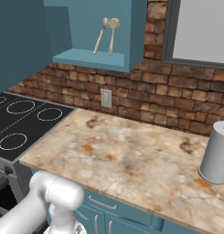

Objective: Pick up the dish brush and dish brush from the sink, and place them back in the cabinet, and close the cabinet door.

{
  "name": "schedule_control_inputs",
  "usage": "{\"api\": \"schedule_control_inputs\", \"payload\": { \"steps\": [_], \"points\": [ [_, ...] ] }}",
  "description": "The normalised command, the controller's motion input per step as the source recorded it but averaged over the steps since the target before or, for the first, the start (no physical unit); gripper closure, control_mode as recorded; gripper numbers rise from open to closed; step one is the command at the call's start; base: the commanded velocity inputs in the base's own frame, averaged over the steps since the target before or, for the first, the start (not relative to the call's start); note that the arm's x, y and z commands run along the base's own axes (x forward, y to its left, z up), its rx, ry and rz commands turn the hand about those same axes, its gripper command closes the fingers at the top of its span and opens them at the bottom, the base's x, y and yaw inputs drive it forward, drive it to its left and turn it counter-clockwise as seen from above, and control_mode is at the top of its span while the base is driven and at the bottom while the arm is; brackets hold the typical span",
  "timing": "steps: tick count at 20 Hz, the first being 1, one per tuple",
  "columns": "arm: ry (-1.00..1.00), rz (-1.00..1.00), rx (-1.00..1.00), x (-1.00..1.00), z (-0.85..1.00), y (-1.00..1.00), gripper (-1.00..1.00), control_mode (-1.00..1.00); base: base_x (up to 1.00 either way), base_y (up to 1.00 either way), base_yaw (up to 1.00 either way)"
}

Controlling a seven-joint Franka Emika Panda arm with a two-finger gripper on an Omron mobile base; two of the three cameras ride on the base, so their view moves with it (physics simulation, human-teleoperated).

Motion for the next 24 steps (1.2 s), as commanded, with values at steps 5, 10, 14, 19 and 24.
{"api": "schedule_control_inputs", "payload": {
  "steps": [5, 10, 14, 19, 24],
  "points": [
    [-0.01, -0.07, 0.00, 0.25, -0.04, 0.00, -1.00, -1.00, 0.00, 0.00, 0.00],
    [0.00, -0.07, 0.00, 0.23, -0.06, 0.00, -1.00, -1.00, 0.00, 0.00, 0.00],
    [0.00, -0.06, 0.00, 0.22, -0.01, 0.00, -1.00, -1.00, 0.00, 0.00, 0.00],
    [0.00, -0.03, 0.00, 0.17, 0.00, 0.00, -1.00, -1.00, 0.00, 0.00, 0.00],
    [0.00, -0.01, 0.00, 0.04, 0.00, 0.00, -1.00, -1.00, 0.00, 0.00, 0.00]
  ]
}}
